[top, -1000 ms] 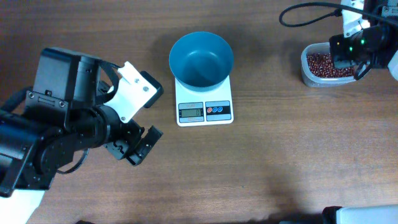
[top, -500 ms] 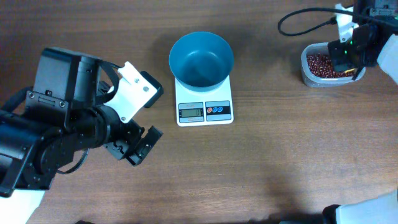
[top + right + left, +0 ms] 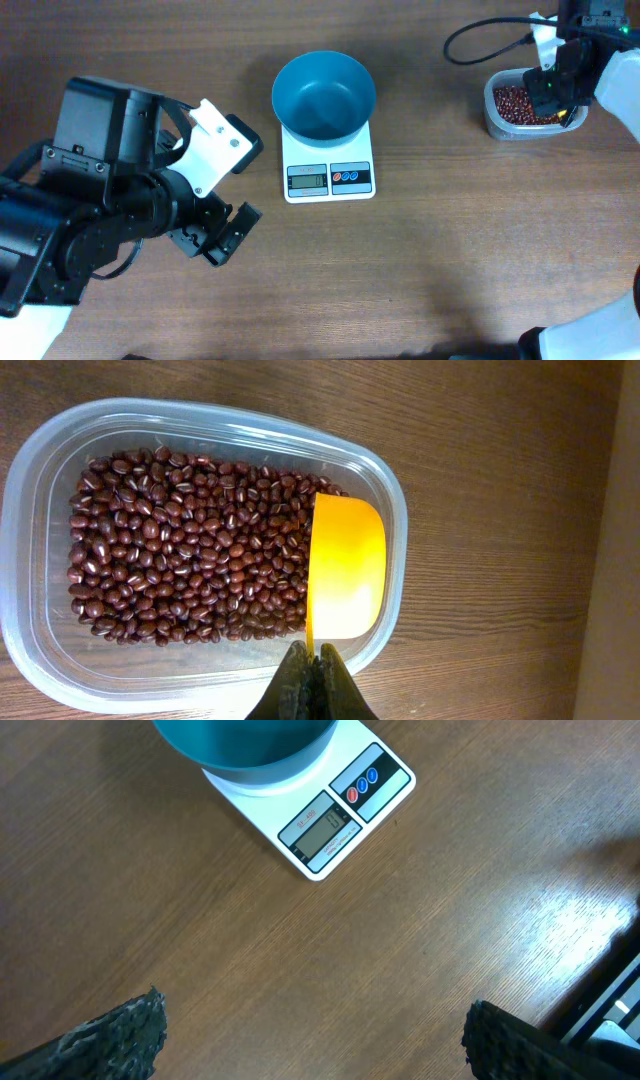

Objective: Scoop item into bowl and weigh 50g on scale
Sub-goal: 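Lower the scoop into the red beans with the right gripper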

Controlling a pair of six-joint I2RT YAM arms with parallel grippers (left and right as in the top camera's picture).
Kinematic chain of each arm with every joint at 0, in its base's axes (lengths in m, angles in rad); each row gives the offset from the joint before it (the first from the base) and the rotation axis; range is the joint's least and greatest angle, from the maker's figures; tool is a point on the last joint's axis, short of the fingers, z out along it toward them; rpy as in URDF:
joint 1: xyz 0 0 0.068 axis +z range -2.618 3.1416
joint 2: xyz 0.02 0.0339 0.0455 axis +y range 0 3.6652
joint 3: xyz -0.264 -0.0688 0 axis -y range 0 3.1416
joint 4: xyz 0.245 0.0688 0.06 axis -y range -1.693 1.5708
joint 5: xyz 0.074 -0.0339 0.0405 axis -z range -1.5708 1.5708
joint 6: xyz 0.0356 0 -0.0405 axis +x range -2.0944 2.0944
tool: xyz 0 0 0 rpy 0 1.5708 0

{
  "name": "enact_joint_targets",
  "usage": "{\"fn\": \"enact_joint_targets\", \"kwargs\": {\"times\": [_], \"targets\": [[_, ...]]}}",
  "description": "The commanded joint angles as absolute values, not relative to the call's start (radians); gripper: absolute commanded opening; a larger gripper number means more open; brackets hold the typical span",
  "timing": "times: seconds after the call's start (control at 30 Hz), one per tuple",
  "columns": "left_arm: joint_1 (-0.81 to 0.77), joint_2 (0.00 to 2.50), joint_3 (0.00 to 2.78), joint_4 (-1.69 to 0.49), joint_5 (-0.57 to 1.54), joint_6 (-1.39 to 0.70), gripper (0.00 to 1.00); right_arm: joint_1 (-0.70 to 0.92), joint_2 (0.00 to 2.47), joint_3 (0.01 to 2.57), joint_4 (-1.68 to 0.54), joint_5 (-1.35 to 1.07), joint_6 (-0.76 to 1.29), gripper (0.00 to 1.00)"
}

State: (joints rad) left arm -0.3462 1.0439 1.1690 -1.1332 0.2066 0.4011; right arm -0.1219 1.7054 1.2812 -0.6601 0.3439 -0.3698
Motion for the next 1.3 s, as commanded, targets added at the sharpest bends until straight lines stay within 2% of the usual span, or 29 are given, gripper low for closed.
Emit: {"fn": "enact_joint_targets", "kwargs": {"times": [0.0, 0.33, 0.43, 0.7, 0.87, 1.1, 1.27], "targets": [[-0.342, 1.045, 1.175, -1.132, 0.221, 0.41, 0.99, -0.125, 1.753, 1.294, -0.668, 0.348, -0.344, 0.04], [-0.342, 1.045, 1.175, -1.132, 0.221, 0.41, 0.98, -0.166, 1.759, 1.292, -0.709, 0.165, -0.115, 0.04], [-0.342, 1.045, 1.175, -1.132, 0.221, 0.41, 0.99, -0.228, 1.759, 1.292, -0.711, 0.016, -0.113, 0.04], [-0.342, 1.045, 1.175, -1.132, 0.221, 0.41, 0.99, -0.243, 1.833, 1.293, -0.734, -0.102, -0.096, 0.04], [-0.342, 1.045, 1.175, -1.132, 0.221, 0.41, 0.99, -0.245, 1.831, 1.381, -0.873, -0.196, -0.094, 0.04], [-0.342, 1.045, 1.175, -1.132, 0.221, 0.41, 0.99, -0.339, 1.84, 1.397, -0.871, -0.225, 0.039, 0.04], [-0.342, 1.045, 1.175, -1.132, 0.221, 0.41, 0.99, -0.38, 1.92, 1.391, -0.894, -0.418, 0.039, 0.04]]}}
